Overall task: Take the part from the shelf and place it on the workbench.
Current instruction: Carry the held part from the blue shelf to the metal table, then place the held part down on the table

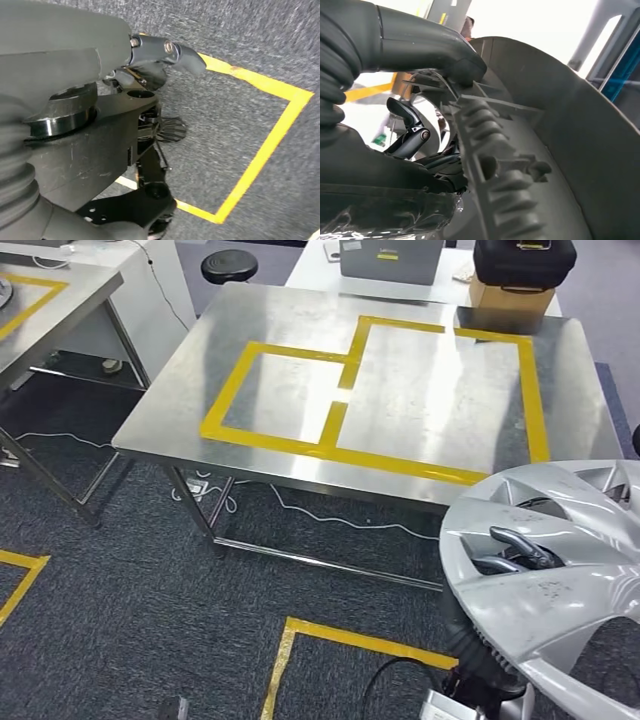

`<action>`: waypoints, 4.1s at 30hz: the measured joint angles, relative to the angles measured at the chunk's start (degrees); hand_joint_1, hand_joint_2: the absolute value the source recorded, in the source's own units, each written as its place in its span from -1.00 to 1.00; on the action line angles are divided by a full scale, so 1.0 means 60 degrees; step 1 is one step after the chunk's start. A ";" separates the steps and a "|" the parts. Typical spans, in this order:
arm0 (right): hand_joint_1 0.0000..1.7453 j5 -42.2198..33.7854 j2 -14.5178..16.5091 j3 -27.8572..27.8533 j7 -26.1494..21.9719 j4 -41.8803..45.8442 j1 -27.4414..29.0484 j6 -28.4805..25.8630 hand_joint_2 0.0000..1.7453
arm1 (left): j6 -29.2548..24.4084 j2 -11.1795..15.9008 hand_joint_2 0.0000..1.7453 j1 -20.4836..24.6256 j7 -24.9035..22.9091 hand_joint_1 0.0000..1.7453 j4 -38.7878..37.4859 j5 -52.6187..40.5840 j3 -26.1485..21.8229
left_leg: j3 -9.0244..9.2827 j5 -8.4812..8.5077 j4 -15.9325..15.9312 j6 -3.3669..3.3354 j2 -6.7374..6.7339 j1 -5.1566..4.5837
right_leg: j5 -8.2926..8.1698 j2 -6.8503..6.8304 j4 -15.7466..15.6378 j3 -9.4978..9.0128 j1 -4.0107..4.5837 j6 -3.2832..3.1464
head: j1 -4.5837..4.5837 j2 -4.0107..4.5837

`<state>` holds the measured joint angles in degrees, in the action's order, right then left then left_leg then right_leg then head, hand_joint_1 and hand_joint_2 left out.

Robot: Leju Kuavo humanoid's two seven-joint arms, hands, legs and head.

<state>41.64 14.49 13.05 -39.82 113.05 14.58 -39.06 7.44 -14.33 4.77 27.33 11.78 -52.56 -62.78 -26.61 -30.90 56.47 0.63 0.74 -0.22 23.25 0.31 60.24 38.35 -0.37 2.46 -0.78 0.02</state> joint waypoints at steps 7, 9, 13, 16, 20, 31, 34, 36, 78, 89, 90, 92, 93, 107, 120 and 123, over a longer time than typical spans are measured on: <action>1.00 0.0046 0.0019 0.0004 0.0002 0.0055 0.0005 0.0000 1.00 | 0.0089 -0.0003 1.00 0.0055 0.0002 -1.00 0.0000 -0.0017 0.0138 | -0.1183 -0.0903 0.2084 0.0325 -0.0026 0.0030 | 0.0090 0.0010 -0.0018 -0.0145 -0.0047 -0.0292 | 0.0044 0.0000; 1.00 0.0077 0.0019 0.0004 0.0003 0.0054 0.0004 0.0000 1.00 | 0.0314 -0.0002 1.00 0.0035 0.0016 -1.00 0.0000 0.0023 0.0138 | -0.1727 -0.0964 0.2664 0.0332 -0.0025 0.0032 | 0.0146 0.0029 -0.0018 -0.0170 -0.0044 -0.0310 | 0.0045 0.0000; 1.00 0.0151 0.0019 0.0004 0.0004 0.0056 0.0001 0.0001 1.00 | 0.0718 0.0018 1.00 0.0033 0.0024 -1.00 0.0000 -0.0058 0.0151 | -0.1221 0.0345 0.0831 0.0149 -0.0059 -0.0005 | 0.0289 0.0057 -0.0015 -0.0333 -0.0031 -0.0248 | 0.0046 0.0000; 1.00 0.0187 0.0019 0.0004 0.0002 0.0064 -0.0001 0.0001 1.00 | 0.0822 0.0022 1.00 0.0030 0.0024 -1.00 0.0000 -0.0105 0.0159 | -0.0956 0.0311 0.0092 -0.0007 -0.0073 -0.0040 | 0.0250 0.0055 -0.0048 -0.0443 -0.0002 -0.0050 | 0.0042 0.0000; 1.00 0.0279 0.0019 0.0006 -0.0004 0.0083 -0.0004 0.0000 1.00 | 0.0881 0.0016 1.00 -0.0026 0.0022 -1.00 0.0000 -0.0100 0.0158 | -0.0562 0.0441 -0.0025 -0.0225 -0.0048 0.0000 | 0.0605 0.0022 0.0615 -0.0266 -0.0012 0.0110 | -0.0002 0.0000; 1.00 0.0409 0.0023 0.0002 0.0001 0.0154 0.0004 0.0000 1.00 | 0.0371 0.0022 1.00 -0.0066 -0.0180 -1.00 0.0000 -0.0188 0.0158 | 0.0535 -0.0532 0.0036 0.0037 -0.0006 0.0017 | -0.0290 -0.0015 0.0278 0.0499 0.0037 -0.0077 | -0.0032 -0.0002; 1.00 0.0453 0.0034 0.0013 0.0001 0.0240 0.0009 0.0000 1.00 | 0.0234 -0.0007 1.00 0.0028 -0.0259 -1.00 0.0000 -0.0183 0.0158 | 0.0168 -0.0279 0.0653 0.0216 -0.0022 0.0029 | -0.0181 0.0007 0.0190 0.0351 -0.0003 -0.0262 | -0.0020 -0.0003; 1.00 0.0463 0.0037 0.0015 -0.0001 0.0256 0.0010 0.0000 1.00 | 0.0227 -0.0011 1.00 0.0052 -0.0266 -1.00 0.0000 -0.0183 0.0158 | -0.0644 -0.0349 0.1757 0.0322 -0.0032 0.0039 | -0.0110 0.0000 0.0072 0.0208 -0.0032 -0.0335 | -0.0006 -0.0003; 1.00 0.0680 0.0052 0.0000 0.0000 0.0397 0.0021 0.0000 1.00 | 0.0234 0.0015 1.00 -0.0012 -0.0240 -1.00 0.0000 -0.0156 0.0145 | -0.1843 0.1443 0.0385 -0.0008 -0.0020 -0.0034 | 0.1607 0.0096 -0.0313 -0.1904 -0.0034 -0.0031 | 0.0097 -0.0001; 1.00 0.0741 0.0052 -0.0028 0.0004 0.0438 0.0026 0.0000 1.00 | 0.0035 0.0004 1.00 0.0001 -0.0319 -1.00 0.0000 -0.0155 0.0130 | -0.0859 0.0713 0.0148 -0.0079 0.0044 0.0039 | 0.0738 0.0000 0.0805 -0.0332 -0.0069 0.0175 | -0.0016 -0.0001; 1.00 0.0741 0.0053 -0.0031 0.0002 0.0437 0.0027 0.0000 1.00 | 0.0024 0.0009 1.00 0.0013 -0.0319 -1.00 0.0000 -0.0155 0.0128 | -0.0790 0.0646 0.0165 -0.0025 0.0053 0.0023 | 0.0510 -0.0004 0.0356 -0.0496 -0.0075 0.0154 | -0.0023 -0.0002; 1.00 0.0720 0.0060 -0.0047 0.0003 0.0432 0.0032 0.0000 1.00 | -0.0015 0.0023 1.00 0.0035 -0.0310 -1.00 0.0000 -0.0150 0.0123 | -0.0758 0.0595 0.0174 0.0059 0.0052 -0.0009 | 0.0499 0.0026 0.0068 -0.0619 -0.0053 0.0051 | 0.0010 -0.0003; 1.00 0.0705 0.0066 -0.0059 0.0004 0.0430 0.0035 0.0000 1.00 | -0.0032 0.0026 1.00 0.0039 -0.0302 -1.00 0.0000 -0.0146 0.0121 | -0.0759 0.0584 0.0161 0.0087 0.0044 -0.0005 | 0.0523 0.0045 0.0029 -0.0628 -0.0056 -0.0031 | 0.0031 -0.0004; 1.00 -0.0065 -0.0640 0.0184 0.4140 -0.0864 -0.0311 0.0249 1.00 | 0.0022 0.0040 1.00 0.0086 -0.0113 -1.00 0.0000 -0.0424 -0.0300 | -0.1328 0.0982 0.0319 0.0132 -0.0009 0.0015 | 0.0733 0.0111 -0.0027 -0.0847 -0.0016 -0.0098 | 0.0149 0.0000; 1.00 -0.1641 -0.2596 -0.0652 0.5644 -0.2712 -0.1117 0.2403 1.00 | 0.0192 0.0122 1.00 0.0053 -0.0104 -1.00 0.0000 -0.0754 -0.0357 | -0.1084 0.0875 0.0200 -0.0114 0.0034 0.0024 | 0.0645 0.0015 0.0424 -0.0495 -0.0044 0.0183 | 0.0020 0.0000; 1.00 -0.1654 -0.2752 -0.0858 0.5606 -0.2894 -0.1269 0.2470 1.00 | 0.0201 0.0145 1.00 0.0058 -0.0111 -1.00 0.0000 -0.0766 -0.0356 | -0.1058 0.0863 0.0191 0.0019 0.0043 -0.0010 | 0.0527 0.0051 -0.0095 -0.0750 -0.0008 0.0019 | 0.0031 0.0000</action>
<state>31.72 -2.03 7.90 -6.19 95.69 6.96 -24.24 8.65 -13.46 5.12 26.67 11.78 -57.16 -64.92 -32.96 -25.72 57.61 0.74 1.00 -0.28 26.41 0.62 59.67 33.85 -0.42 2.57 -0.59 0.02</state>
